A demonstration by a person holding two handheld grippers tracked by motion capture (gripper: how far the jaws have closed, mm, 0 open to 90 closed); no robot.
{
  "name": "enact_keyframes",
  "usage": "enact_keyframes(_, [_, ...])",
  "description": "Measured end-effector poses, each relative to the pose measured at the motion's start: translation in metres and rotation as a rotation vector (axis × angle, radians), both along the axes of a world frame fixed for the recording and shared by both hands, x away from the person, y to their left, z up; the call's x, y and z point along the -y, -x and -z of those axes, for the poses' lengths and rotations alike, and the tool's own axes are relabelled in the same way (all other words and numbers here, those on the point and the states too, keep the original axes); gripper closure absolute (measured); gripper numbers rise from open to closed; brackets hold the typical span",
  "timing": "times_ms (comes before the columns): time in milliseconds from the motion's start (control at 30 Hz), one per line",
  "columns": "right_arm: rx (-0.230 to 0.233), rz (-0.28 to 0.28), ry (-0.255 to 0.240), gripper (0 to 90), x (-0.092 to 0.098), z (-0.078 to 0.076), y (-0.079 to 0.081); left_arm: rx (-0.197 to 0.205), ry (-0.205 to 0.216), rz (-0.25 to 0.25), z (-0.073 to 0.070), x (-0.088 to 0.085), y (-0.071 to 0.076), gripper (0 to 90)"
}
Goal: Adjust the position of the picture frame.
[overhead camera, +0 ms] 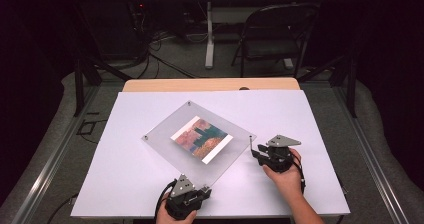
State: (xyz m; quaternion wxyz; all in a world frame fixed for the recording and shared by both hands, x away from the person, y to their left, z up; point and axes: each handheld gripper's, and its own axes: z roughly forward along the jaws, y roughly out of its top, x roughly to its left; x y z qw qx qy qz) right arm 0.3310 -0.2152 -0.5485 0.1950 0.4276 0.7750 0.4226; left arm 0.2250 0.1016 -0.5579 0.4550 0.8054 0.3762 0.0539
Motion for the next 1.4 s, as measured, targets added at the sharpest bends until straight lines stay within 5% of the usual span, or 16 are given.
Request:
enact_keyframes(333, [-0.001, -0.036, -0.008, 64.8, -0.012, 0.009, -0.02, 0.001, 0.031, -0.015, -0.006, -0.009, 0.002, 85.4])
enact_keyframes(467, [0.012, -0.058, -0.04, 68.3, -0.016, 0.002, -0.03, 0.004, 0.04, -0.031, -0.008, -0.014, 0.003, 85.4])
enact_keyframes(567, [0.023, -0.084, -0.015, 71.4, -0.022, -0.001, -0.034, 0.005, 0.05, -0.035, -0.009, -0.016, 0.004, 85.4])
enact_keyframes(800, [0.012, -0.102, -0.005, 84.7, -0.028, 0.0, -0.035, 0.006, 0.053, -0.047, -0.011, -0.021, 0.005, 85.4])
enact_keyframes(1400, [0.032, -0.109, -0.04, 85.3, -0.021, -0.008, -0.029, 0.016, 0.071, -0.042, -0.016, -0.028, 0.001, 85.4])
